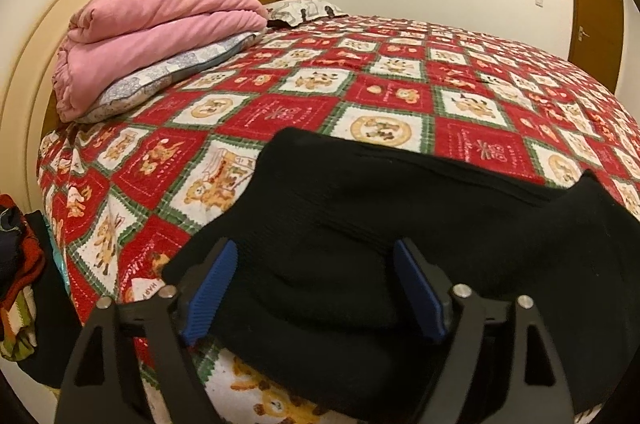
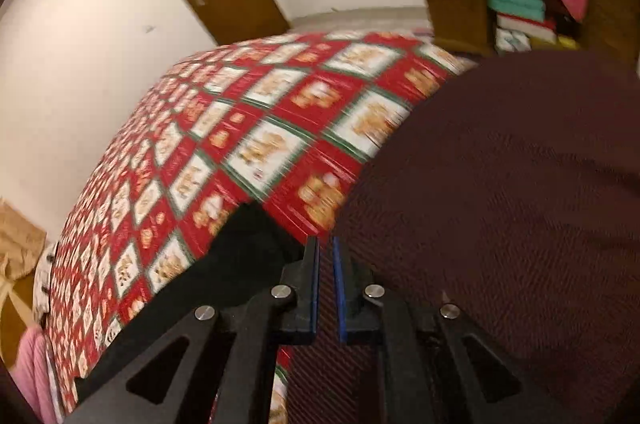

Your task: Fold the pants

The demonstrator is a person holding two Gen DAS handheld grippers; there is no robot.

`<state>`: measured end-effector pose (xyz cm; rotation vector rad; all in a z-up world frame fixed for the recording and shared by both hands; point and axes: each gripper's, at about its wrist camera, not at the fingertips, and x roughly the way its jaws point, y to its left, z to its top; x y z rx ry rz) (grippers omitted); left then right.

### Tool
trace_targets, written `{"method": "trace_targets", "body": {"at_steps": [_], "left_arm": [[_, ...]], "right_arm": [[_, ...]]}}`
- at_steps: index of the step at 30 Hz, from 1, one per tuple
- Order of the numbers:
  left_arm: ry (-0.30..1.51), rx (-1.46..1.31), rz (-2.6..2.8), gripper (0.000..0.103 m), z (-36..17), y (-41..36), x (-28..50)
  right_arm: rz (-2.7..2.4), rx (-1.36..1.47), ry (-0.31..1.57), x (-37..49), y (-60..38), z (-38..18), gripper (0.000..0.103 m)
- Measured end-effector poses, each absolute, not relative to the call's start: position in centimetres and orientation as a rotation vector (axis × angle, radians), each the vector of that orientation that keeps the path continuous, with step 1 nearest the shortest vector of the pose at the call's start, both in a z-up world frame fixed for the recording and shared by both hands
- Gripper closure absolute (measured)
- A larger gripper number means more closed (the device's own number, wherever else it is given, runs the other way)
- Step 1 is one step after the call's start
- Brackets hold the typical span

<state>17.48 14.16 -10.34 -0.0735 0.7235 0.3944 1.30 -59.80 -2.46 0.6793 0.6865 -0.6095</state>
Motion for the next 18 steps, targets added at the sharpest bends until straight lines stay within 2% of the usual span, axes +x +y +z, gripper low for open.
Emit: {"method": "trace_targets", "body": {"at_steps": [1,2,3,5,6,12,14,16,17,18], "left_arm": [[0.723,-0.076,0.403,0.009,-10.4,14.3,17.5],[0.723,-0.090,0.417,0.007,-10.5,14.6,17.5],[0.723,-0.108,0.421,0.004,-10.5,14.9,17.4],[0.722,-0.129,0.422,0.003,-10.6,15.1,17.3],[0.723,-0.124,0.425,0.003,-10.5,15.0,17.3],[0.715,-0.134,0.449,0.002,-10.4,14.8,16.9],[0.713,-0.135,0.465,0.000,-10.5,14.8,17.0],[0.710,-0.147,0.470,0.000,-10.7,15.0,17.0],[0.706,-0.153,0.476,0.000,-10.8,15.0,17.0],[0.705,-0.152,0.482,0.000,-10.8,15.0,17.0]], "right_arm": [[-0.575,0.646,0.698,2.6,-59.9,-2.3,0.094],[-0.534,0.613,0.726,4.2,-60.0,-2.3,0.082],[-0.509,0.599,0.749,5.5,-60.2,-2.6,0.061],[-0.458,0.562,0.791,8.5,-60.2,-3.5,0.035],[-0.445,0.535,0.806,9.4,-60.2,-4.0,0.034],[-0.468,0.400,0.989,14.8,-60.4,-8.7,0.034],[-0.462,0.419,0.956,14.6,-60.7,-8.7,0.036],[-0.410,0.392,0.960,14.7,-60.1,-8.3,0.058],[-0.364,0.390,0.961,14.7,-59.8,-8.1,0.083],[-0.339,0.393,0.972,14.7,-59.4,-7.8,0.087]]}}
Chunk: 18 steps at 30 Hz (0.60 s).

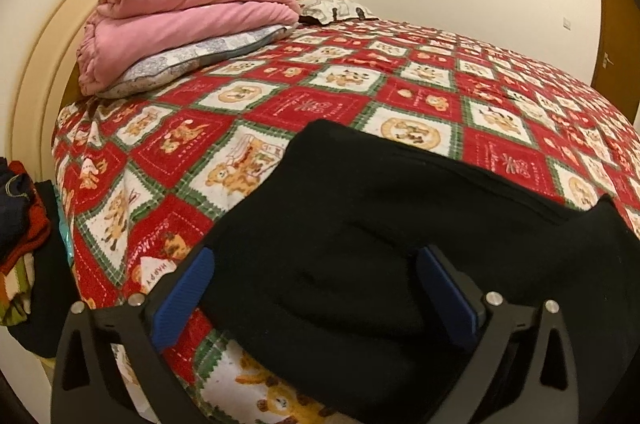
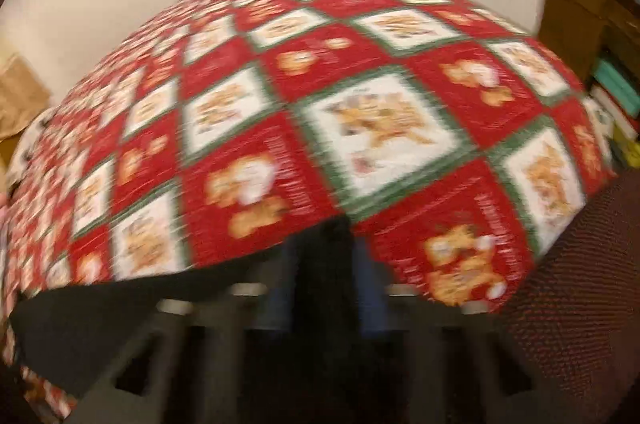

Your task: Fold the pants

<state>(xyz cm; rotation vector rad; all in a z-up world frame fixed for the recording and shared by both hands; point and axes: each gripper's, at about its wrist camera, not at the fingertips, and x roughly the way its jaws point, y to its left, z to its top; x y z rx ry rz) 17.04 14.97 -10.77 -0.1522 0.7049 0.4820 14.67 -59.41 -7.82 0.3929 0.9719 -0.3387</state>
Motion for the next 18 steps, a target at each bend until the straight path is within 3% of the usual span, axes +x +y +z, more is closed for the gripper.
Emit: {"method": "trace_targets", "body": {"at_steps": [2,8,12,14,17,18], "left_arm": [[0.707,-0.149,0.492,0.000,-10.7,14.9,17.1],[0.710,-0.159,0.508,0.000,-10.7,14.8,17.0],[0.696,-0.159,0.527,0.000,-10.8,14.5,17.0],[0.686,-0.159,0.537,0.000,-10.9,14.4,16.8],[0.693,-0.158,0.526,0.000,-10.7,14.6,16.7],[0.696,-0.159,0.521,0.000,-10.6,14.6,16.6]], "right_arm": [[-0.347,0.365,0.955,14.4,-58.9,-7.0,0.089],[-0.323,0.313,0.669,11.8,-58.1,-2.4,0.089],[-0.348,0.305,0.830,15.0,-59.0,-5.9,0.087],[-0.368,0.358,0.928,16.0,-60.2,-7.8,0.076],[-0.485,0.417,0.875,14.2,-61.4,-6.6,0.049],[-0.569,0.409,0.848,13.1,-61.4,-5.7,0.049]]}}
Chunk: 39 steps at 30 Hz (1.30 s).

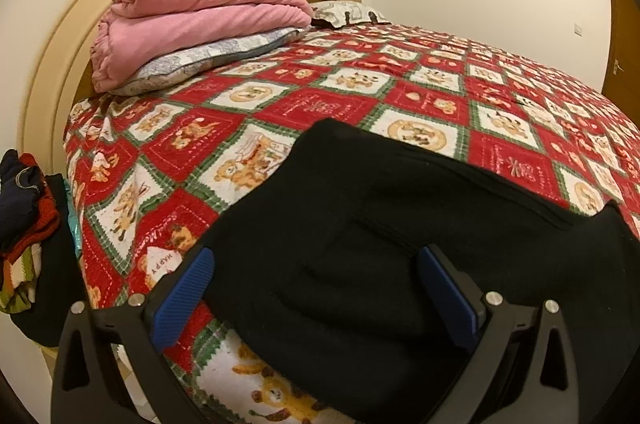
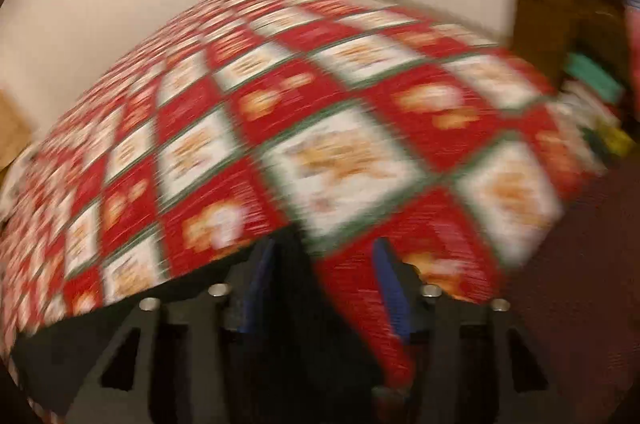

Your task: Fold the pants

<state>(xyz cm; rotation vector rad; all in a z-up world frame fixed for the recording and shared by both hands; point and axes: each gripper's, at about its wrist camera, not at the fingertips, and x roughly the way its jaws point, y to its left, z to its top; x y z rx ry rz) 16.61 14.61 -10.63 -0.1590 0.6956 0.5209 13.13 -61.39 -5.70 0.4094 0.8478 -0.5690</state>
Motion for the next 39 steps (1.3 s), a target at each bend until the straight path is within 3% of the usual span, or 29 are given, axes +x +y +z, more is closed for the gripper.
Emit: {"method": "trace_targets", "body": {"at_steps": [4,8,14,18,22,25,30,34,38,39], "left_arm": [[0.702,-0.119,0.532,0.000,-9.6,14.1,16.0],[0.583,-0.020,0.477,0.000,-6.8,10.9,14.9],[0.565,0.072,0.207,0.000,-5.6,4.8,16.4],[0.614,0.029,0.060,0.000,-6.3,2.2,18.9],[0.781,-0.037,-0.120,0.000,-9.2,-0.6,21.7],[0.749,0.102,-0.142,0.000,-10.2,-3.1,21.6],[0.713,-0.042,-0.242,0.000,-6.6,1.3,20.3],[0.643,-0.040,-0.029,0.000,-4.0,8.7,19.9],[0.744,-0.087,0.168,0.003,-5.8,15.0,21.7],[0.767,-0.096,0.188,0.009,-6.5,15.8,22.0]], "right_arm": [[-0.614,0.303,0.666,9.2,-57.2,-1.9,0.049],[-0.395,0.233,0.640,8.5,-50.1,-0.9,0.049],[0.017,0.136,0.687,11.7,-36.8,-3.0,0.050],[0.156,0.046,0.768,12.9,-30.6,-5.9,0.063],[0.112,0.031,0.916,13.2,-31.0,-9.3,0.063],[0.085,0.050,0.946,12.2,-32.5,-10.3,0.063],[0.087,-0.059,0.871,11.3,-30.3,-7.6,0.063],[0.202,-0.067,0.792,13.2,-26.5,-5.3,0.063],[0.355,-0.072,0.754,17.3,-19.8,-4.6,0.074],[0.405,-0.067,0.750,18.3,-17.8,-4.6,0.075]]}}
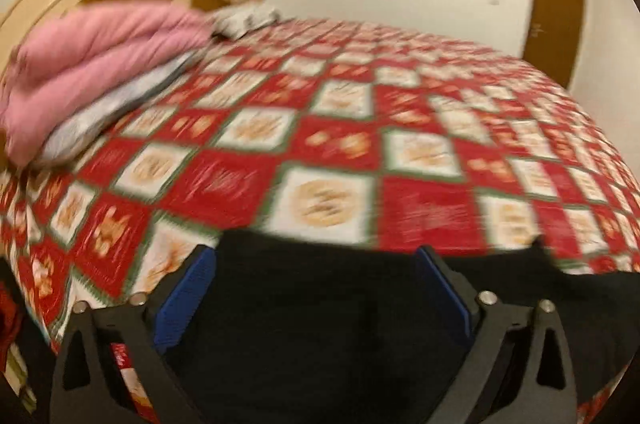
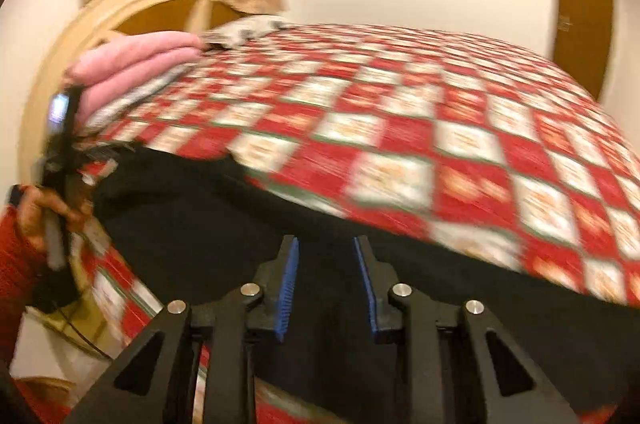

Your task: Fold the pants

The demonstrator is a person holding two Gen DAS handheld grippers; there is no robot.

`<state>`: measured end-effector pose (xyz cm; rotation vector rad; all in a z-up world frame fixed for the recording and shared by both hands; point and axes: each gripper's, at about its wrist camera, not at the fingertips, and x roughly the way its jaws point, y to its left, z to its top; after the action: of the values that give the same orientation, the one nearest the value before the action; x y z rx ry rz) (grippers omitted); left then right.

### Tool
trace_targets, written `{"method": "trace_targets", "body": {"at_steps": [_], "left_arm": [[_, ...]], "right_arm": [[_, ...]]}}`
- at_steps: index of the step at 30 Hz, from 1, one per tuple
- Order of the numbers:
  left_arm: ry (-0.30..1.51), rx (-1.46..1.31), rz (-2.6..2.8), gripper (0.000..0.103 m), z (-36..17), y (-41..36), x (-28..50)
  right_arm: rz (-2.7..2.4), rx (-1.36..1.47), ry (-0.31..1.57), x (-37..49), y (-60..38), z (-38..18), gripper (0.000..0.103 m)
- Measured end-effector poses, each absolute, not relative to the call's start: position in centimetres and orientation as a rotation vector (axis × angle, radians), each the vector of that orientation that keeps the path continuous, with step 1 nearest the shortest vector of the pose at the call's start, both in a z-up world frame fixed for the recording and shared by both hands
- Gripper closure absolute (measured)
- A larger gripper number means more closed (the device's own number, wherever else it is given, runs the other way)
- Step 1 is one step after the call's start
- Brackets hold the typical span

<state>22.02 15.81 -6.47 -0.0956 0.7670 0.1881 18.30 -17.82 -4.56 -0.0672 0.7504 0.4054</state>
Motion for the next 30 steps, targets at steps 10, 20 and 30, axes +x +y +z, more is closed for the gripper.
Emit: {"method": "trace_targets", "body": {"at_steps": [10,20,30], "left_arm": [[0.809,-0.047,0.383,0.005,-9.7,16.3,24.3],[0.880,-0.167,0.405,0.000,-10.2,19.3,26.4],[0.767,-0.050,0.390,0.000,-7.9,17.9,18.5]], "right_arm": [[0.582,-0.066,0.912,25.7,-4.6,-9.8,0.083],[0.592,0.067,0.923,24.2,-8.5,-10.8,0.087],[0.541,-0.046,0.880,25.7,-3.1,-11.0,0.086]]}}
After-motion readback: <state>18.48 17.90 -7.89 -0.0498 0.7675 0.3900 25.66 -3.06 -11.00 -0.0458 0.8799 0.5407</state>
